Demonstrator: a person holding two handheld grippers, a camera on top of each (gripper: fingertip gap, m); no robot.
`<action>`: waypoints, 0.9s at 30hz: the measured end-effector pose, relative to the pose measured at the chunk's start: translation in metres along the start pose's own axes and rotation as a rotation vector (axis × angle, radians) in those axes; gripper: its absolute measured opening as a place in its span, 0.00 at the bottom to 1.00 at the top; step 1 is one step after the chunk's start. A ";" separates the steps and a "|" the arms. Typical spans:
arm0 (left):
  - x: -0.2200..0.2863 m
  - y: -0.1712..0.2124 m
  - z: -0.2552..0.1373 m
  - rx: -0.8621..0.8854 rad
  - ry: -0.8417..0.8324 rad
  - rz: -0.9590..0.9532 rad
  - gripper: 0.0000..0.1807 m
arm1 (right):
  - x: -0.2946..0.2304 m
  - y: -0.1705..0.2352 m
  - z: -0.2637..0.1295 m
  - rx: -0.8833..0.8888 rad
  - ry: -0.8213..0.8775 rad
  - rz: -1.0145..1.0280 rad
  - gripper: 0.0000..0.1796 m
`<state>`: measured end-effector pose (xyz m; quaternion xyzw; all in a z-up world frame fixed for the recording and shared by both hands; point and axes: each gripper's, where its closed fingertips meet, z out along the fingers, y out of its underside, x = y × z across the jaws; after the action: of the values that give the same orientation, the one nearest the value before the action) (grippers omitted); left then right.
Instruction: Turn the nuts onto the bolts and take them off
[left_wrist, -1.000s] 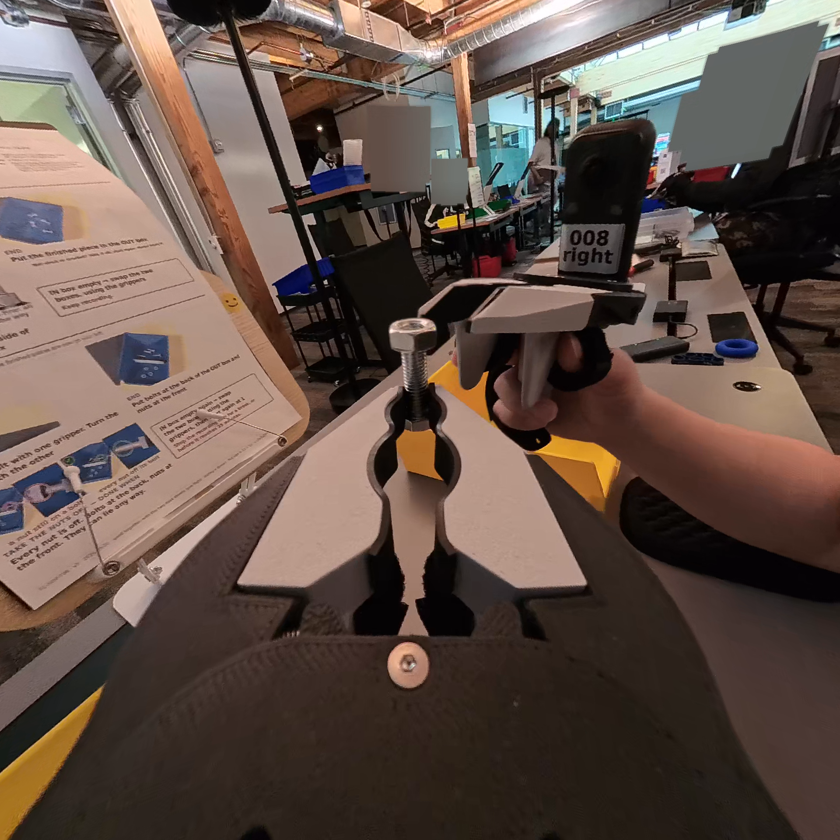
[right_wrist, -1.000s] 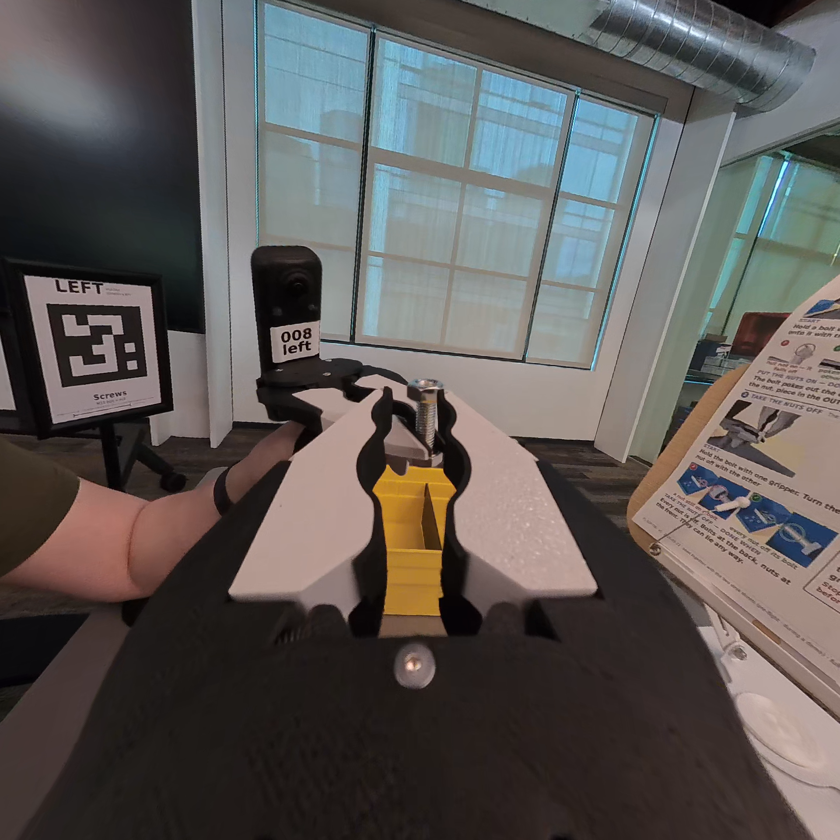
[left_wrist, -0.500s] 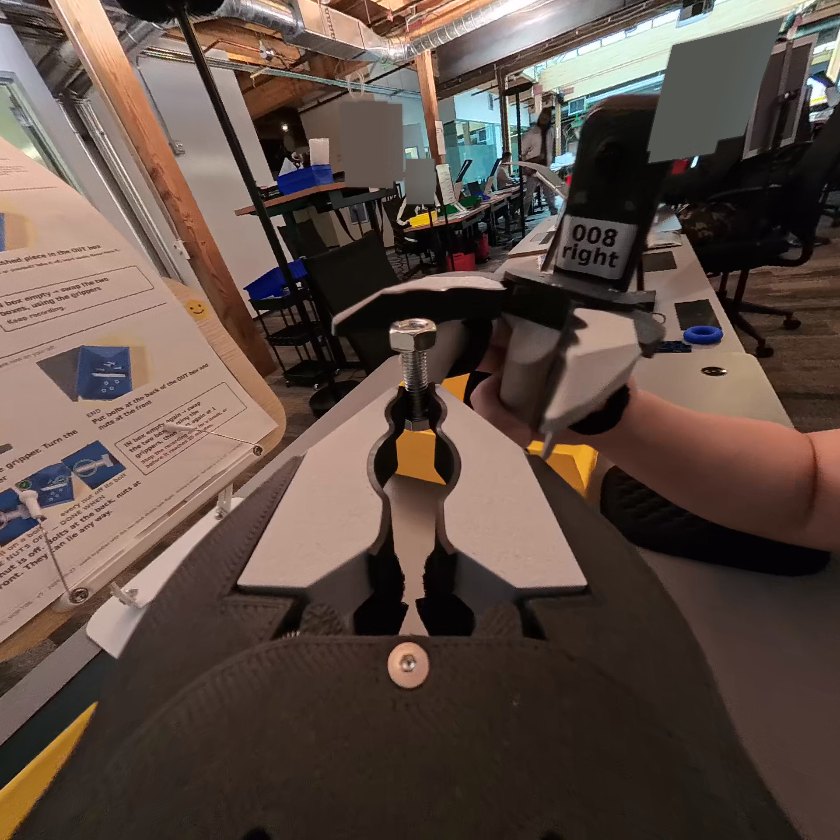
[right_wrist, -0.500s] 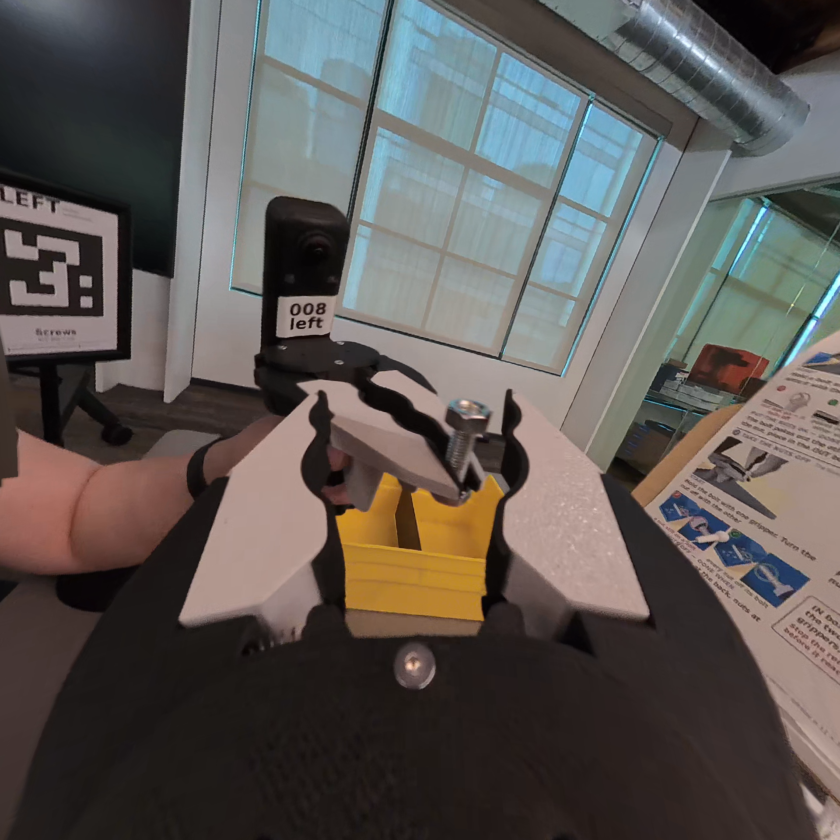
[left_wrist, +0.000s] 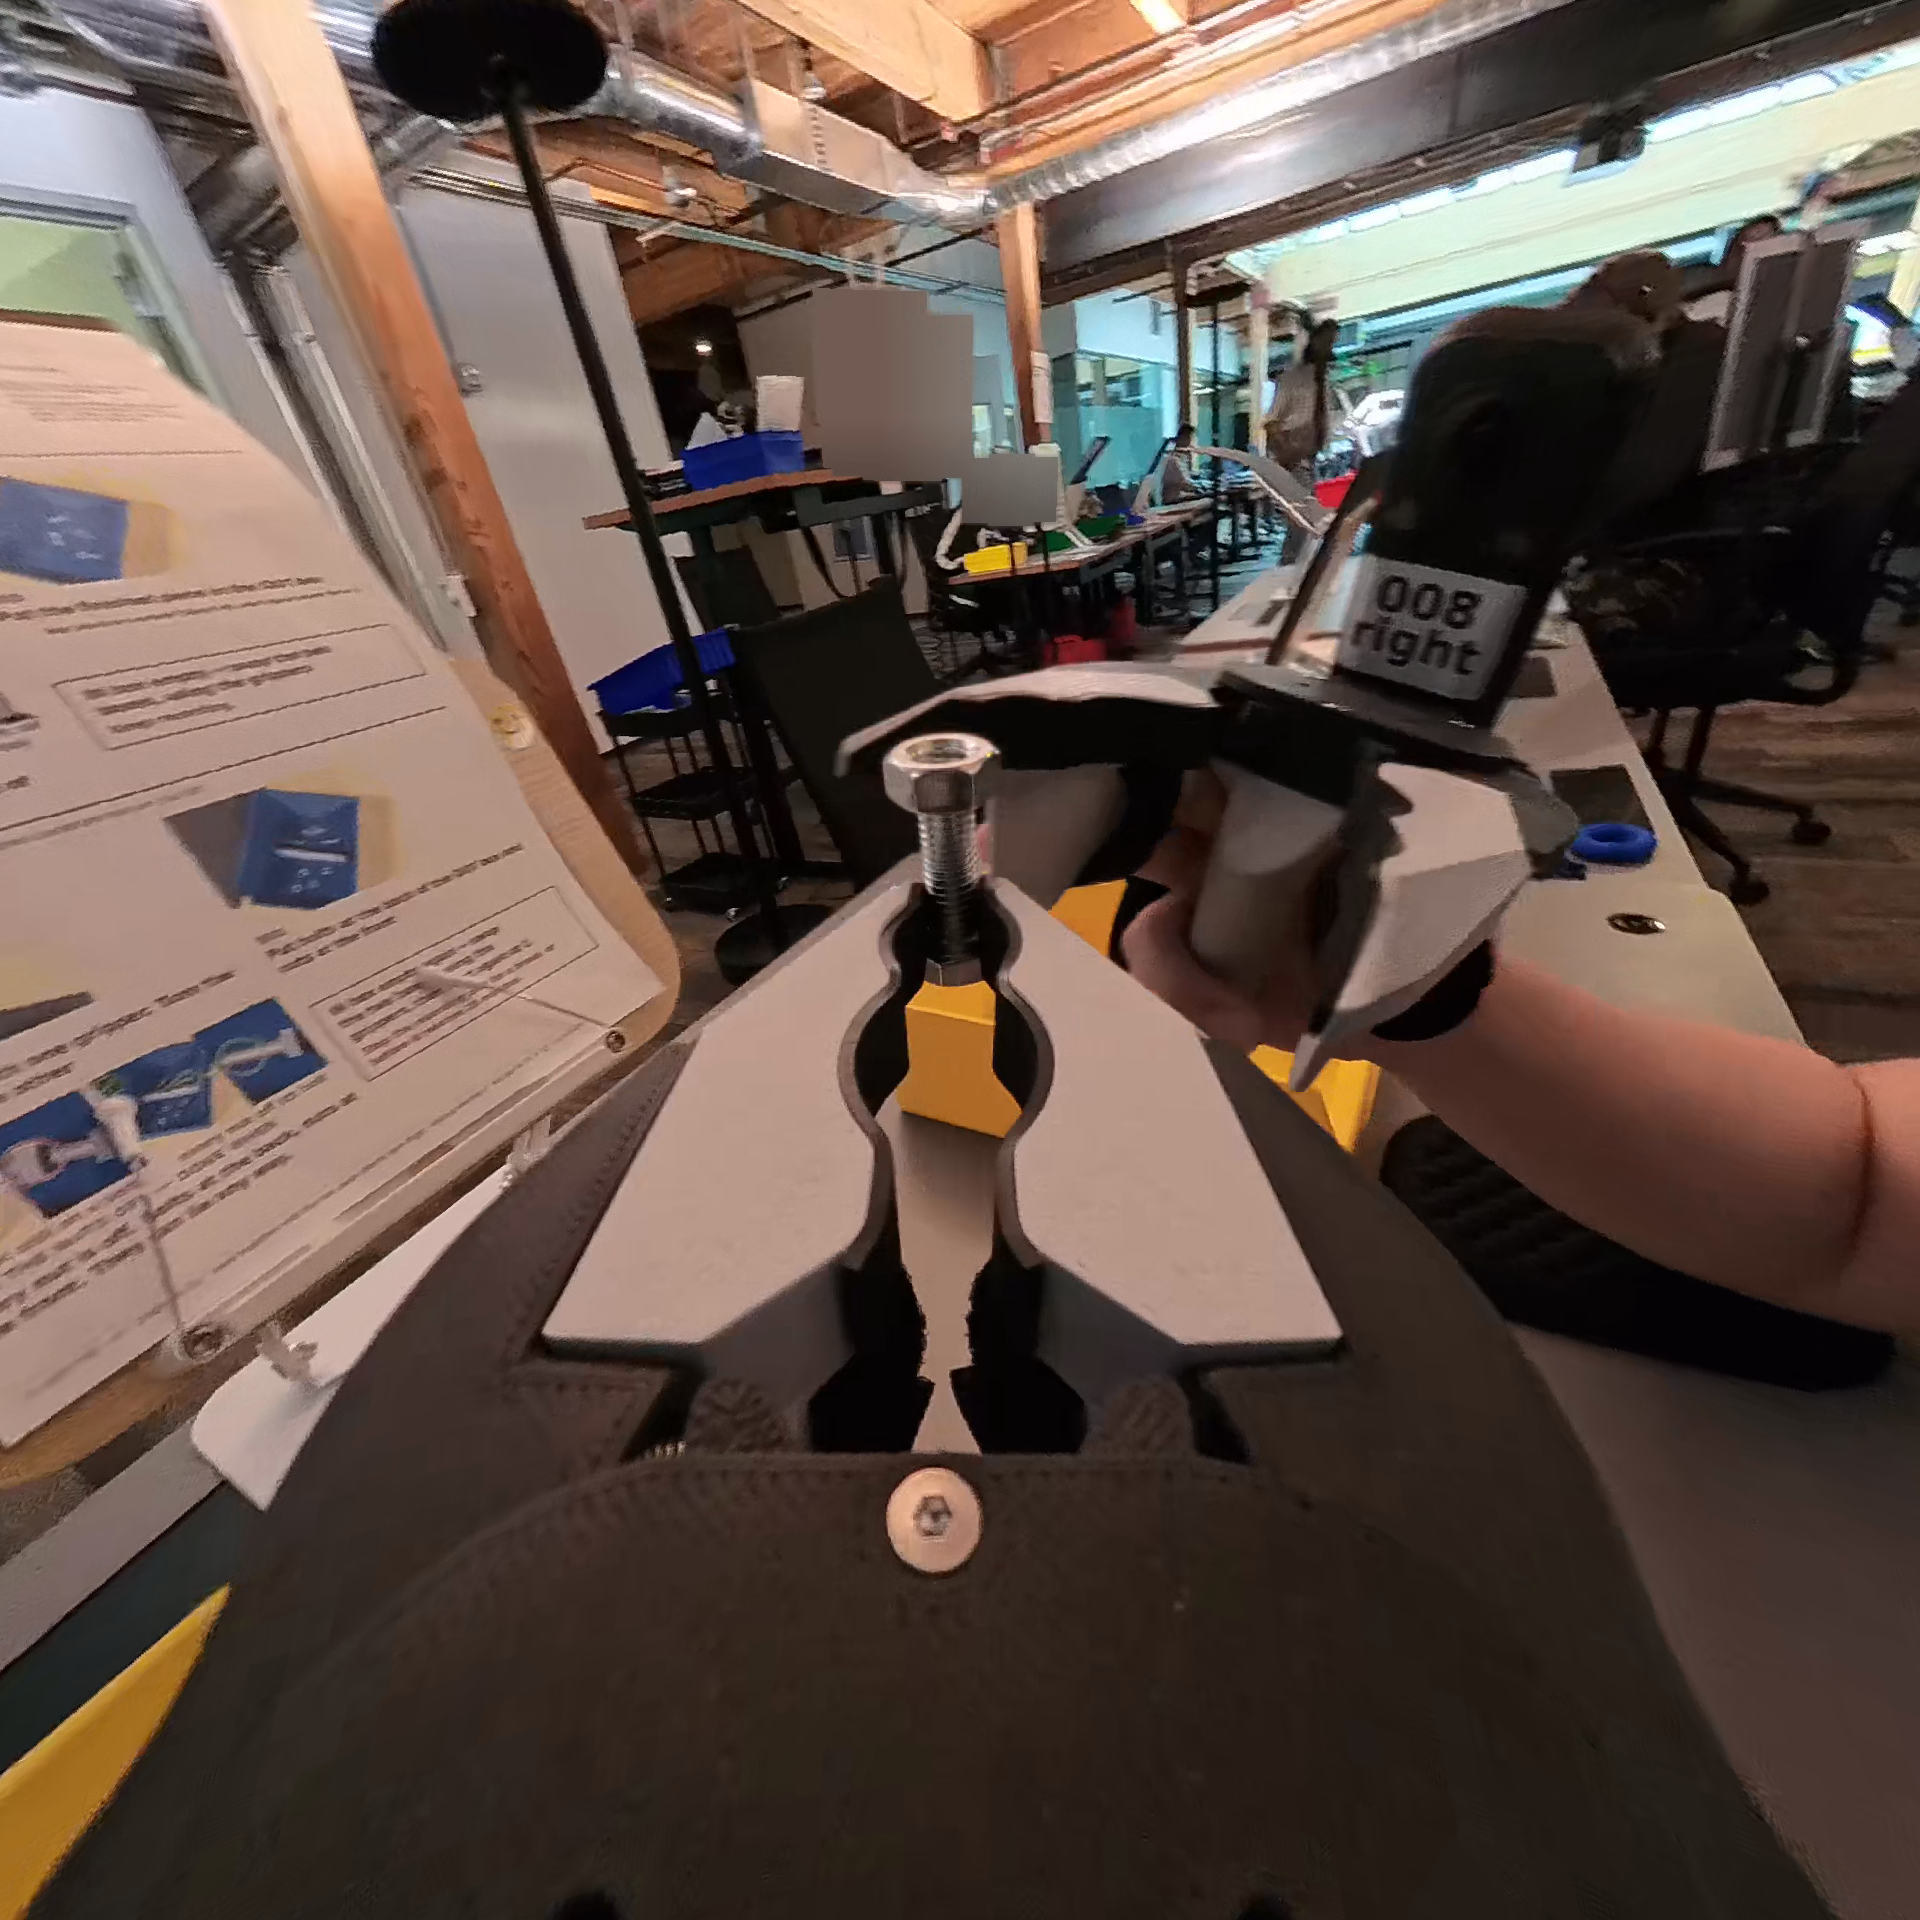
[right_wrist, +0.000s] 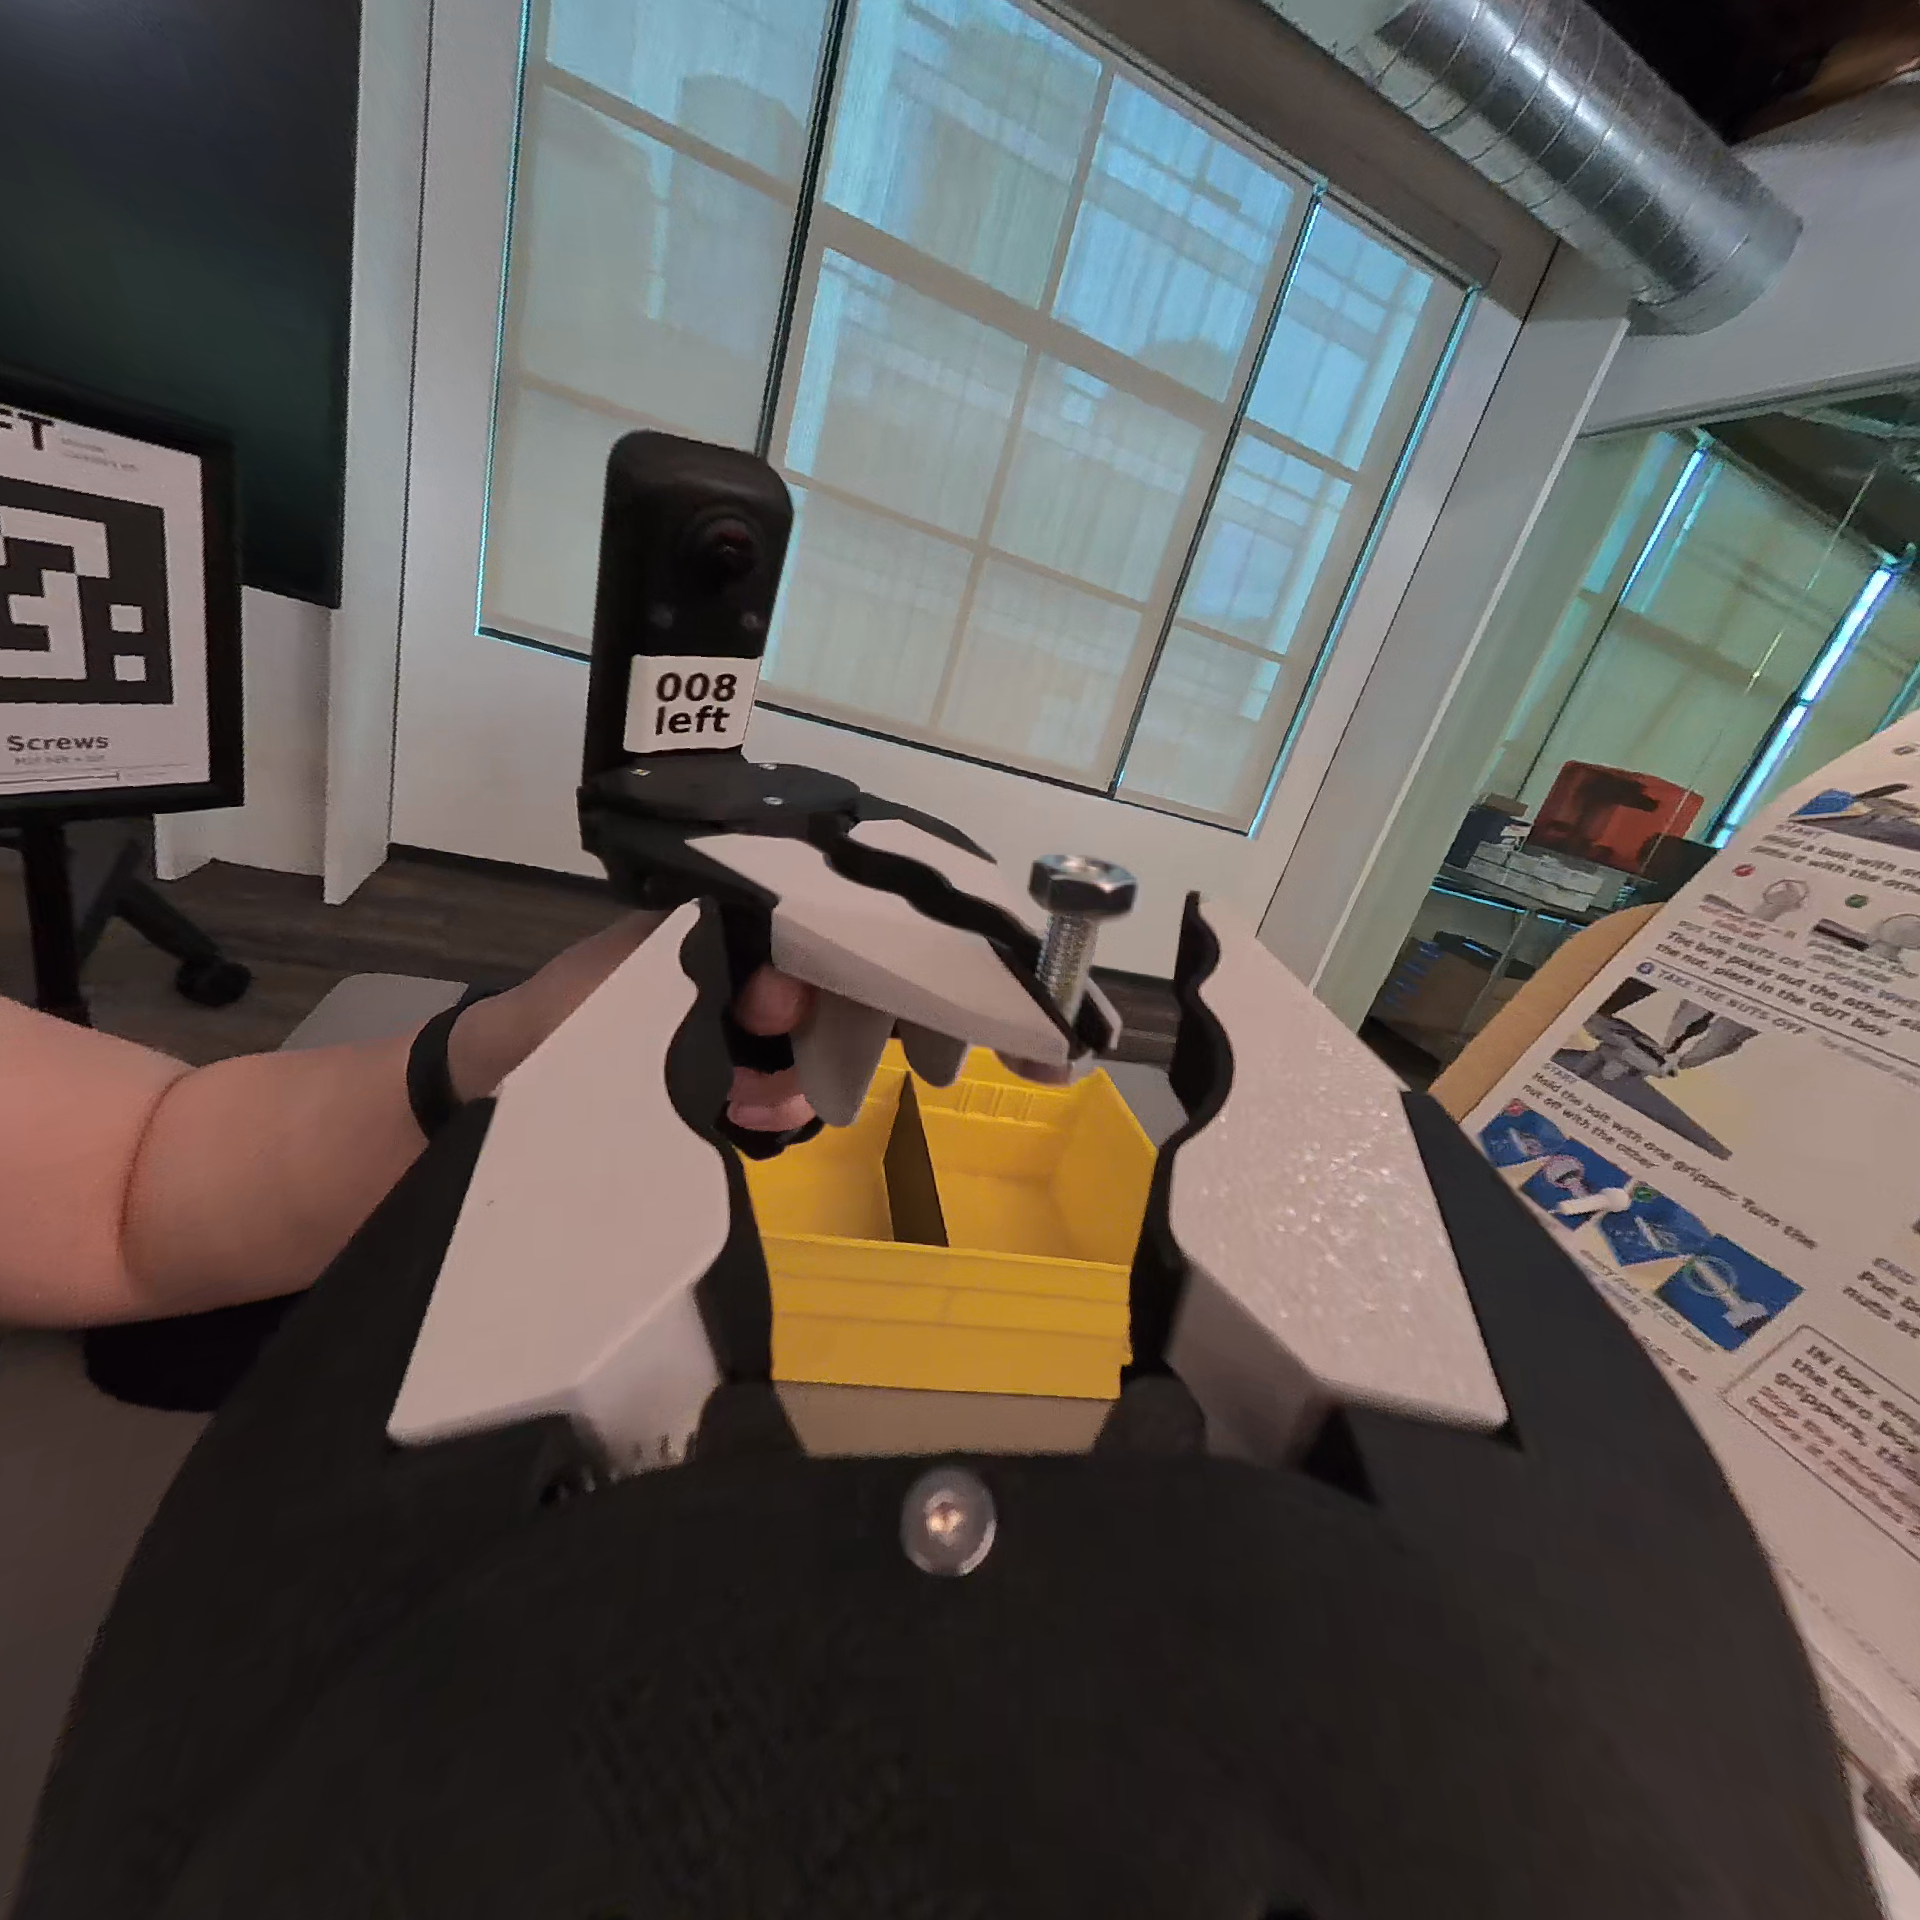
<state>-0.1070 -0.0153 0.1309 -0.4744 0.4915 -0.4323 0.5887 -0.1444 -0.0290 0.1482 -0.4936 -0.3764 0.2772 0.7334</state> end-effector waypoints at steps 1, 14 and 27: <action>0.004 0.002 0.002 -0.009 0.013 0.011 0.04 | -0.003 0.002 0.002 -0.005 -0.012 -0.002 0.48; -0.007 0.004 0.000 -0.033 -0.067 0.085 0.04 | 0.009 -0.001 -0.004 -0.012 0.064 -0.035 0.43; -0.006 0.008 0.003 -0.050 -0.067 0.073 0.04 | 0.016 -0.004 -0.012 -0.032 0.069 -0.023 0.43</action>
<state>-0.1043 -0.0074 0.1239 -0.4851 0.4989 -0.3820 0.6082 -0.1257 -0.0244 0.1538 -0.5103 -0.3610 0.2454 0.7410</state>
